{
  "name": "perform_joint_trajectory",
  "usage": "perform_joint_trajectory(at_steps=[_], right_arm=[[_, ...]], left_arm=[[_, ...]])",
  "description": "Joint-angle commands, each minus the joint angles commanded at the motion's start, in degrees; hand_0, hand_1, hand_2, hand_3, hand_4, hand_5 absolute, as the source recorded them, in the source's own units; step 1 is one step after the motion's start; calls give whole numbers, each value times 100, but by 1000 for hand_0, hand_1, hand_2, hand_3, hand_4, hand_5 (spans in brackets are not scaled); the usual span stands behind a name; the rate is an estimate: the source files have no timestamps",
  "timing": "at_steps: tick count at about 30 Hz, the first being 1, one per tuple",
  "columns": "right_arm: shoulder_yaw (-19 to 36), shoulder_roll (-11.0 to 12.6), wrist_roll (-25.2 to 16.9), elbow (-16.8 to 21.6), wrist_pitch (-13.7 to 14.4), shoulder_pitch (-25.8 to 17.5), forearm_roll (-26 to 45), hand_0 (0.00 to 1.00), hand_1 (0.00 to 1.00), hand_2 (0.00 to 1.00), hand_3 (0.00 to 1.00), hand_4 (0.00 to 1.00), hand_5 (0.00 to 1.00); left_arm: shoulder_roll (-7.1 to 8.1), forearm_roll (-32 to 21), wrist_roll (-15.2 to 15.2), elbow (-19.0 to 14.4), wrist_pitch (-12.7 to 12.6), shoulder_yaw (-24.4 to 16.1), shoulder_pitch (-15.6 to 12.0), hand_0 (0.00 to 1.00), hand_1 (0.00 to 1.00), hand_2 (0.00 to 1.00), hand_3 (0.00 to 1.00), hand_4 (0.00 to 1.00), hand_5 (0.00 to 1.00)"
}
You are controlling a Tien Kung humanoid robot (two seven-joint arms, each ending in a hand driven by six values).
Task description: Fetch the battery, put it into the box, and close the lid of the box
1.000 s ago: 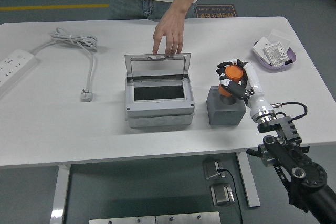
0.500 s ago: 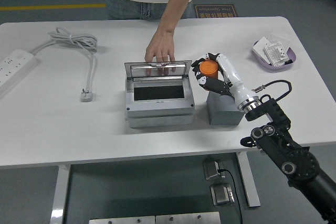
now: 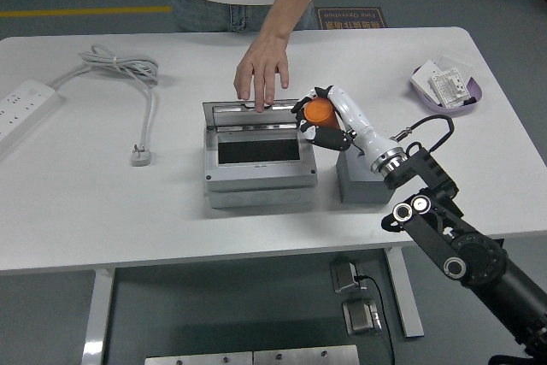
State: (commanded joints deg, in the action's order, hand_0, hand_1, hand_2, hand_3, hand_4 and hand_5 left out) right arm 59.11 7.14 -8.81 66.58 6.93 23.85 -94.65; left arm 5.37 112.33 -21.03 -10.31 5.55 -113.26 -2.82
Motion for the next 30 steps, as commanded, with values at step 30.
perform_joint_trajectory(at_steps=[30], right_arm=[[-826,-109,529,-163,-385,886,-680,220,320,387,273,2,2]], left_arm=[[94,31,-34,0,-9,-34,13,589,384,595,643,716,233]])
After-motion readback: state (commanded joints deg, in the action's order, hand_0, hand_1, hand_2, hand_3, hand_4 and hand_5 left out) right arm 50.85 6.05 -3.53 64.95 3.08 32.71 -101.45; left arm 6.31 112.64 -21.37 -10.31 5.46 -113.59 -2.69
